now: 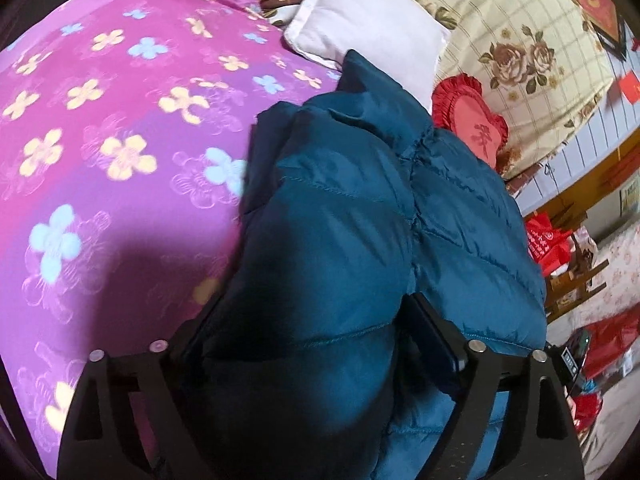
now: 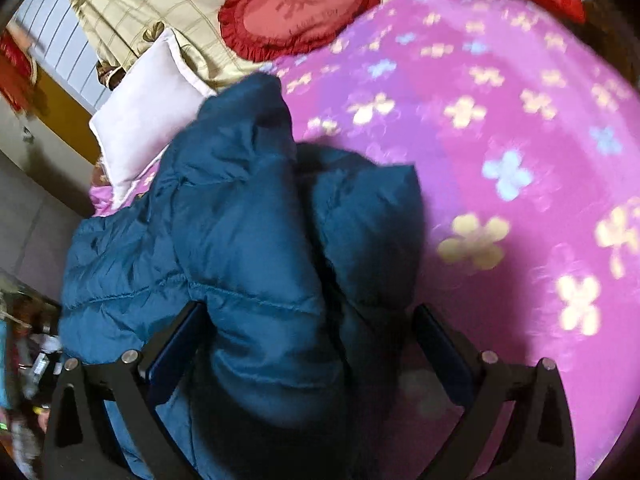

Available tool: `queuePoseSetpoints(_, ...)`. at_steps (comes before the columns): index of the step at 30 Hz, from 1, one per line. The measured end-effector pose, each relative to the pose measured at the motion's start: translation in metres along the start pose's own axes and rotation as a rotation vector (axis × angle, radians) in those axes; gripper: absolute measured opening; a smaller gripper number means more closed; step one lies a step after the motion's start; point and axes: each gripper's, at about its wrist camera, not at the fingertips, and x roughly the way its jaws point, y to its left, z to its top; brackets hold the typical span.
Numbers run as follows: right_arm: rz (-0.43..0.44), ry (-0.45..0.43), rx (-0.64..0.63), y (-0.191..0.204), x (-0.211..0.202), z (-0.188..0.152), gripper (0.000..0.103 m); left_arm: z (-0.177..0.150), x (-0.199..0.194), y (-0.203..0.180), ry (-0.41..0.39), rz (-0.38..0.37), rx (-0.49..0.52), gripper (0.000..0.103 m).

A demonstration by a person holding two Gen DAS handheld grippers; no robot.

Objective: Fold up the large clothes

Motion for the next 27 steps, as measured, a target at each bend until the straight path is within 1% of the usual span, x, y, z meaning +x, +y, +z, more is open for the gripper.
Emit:
queuePoseSetpoints(1,0.004,-0.002,-0.016,0.001,0.003,0.000,0.103,0.001,0.002,-0.002,0.003,0.002,0.011,0.078)
queuePoseSetpoints(4,0.005,0.007,-0.060,0.008,0.011,-0.001,0.103,0.003,0.008,-0.009,0.013,0.020,0.045,0.083)
queuePoseSetpoints(7,0.023,0.015,-0.110,0.018,0.017,-0.005,0.103,0.004,0.012,-0.016,0.010,0.031,0.066,0.083)
queuePoseSetpoints(9,0.020,0.015,-0.138,0.025,0.019,-0.006,0.101,0.001,0.014,-0.021,0.000,0.033,0.083,0.074)
queuePoseSetpoints(10,0.016,0.013,-0.149,0.029,0.019,-0.007,0.095,-0.001,0.013,-0.022,-0.004,0.027,0.086,0.063)
queuePoseSetpoints(11,0.016,0.007,-0.161,0.033,0.017,-0.008,0.086,-0.002,0.012,-0.023,-0.014,0.022,0.084,0.051)
queuePoseSetpoints(12,0.018,-0.002,-0.172,0.038,0.016,-0.010,0.081,-0.003,0.009,-0.023,-0.023,0.015,0.076,0.046)
queuePoseSetpoints(14,0.010,-0.042,-0.201,0.049,0.006,-0.016,0.059,-0.005,0.004,-0.024,-0.038,0.012,0.076,0.027)
queuePoseSetpoints(15,0.004,-0.063,-0.214,0.053,0.002,-0.019,0.054,-0.007,-0.002,-0.026,-0.051,0.013,0.081,0.022)
queuePoseSetpoints(17,-0.020,-0.098,-0.226,0.063,-0.008,-0.027,0.042,-0.011,-0.012,-0.030,-0.060,0.017,0.091,0.009)
queuePoseSetpoints(20,-0.019,-0.119,-0.211,0.073,-0.028,-0.029,0.033,-0.021,-0.033,-0.033,-0.065,0.041,0.115,0.005)
queuePoseSetpoints(22,-0.012,-0.129,-0.221,0.082,-0.046,-0.033,0.031,-0.029,-0.048,-0.033,-0.050,0.049,0.108,0.003)
queuePoseSetpoints(24,0.007,-0.134,-0.237,0.093,-0.068,-0.038,0.031,-0.042,-0.071,-0.030,-0.035,0.035,0.102,0.003)
queuePoseSetpoints(27,0.052,-0.126,-0.247,0.098,-0.109,-0.056,0.031,-0.066,-0.106,-0.033,-0.023,0.022,0.136,0.003)
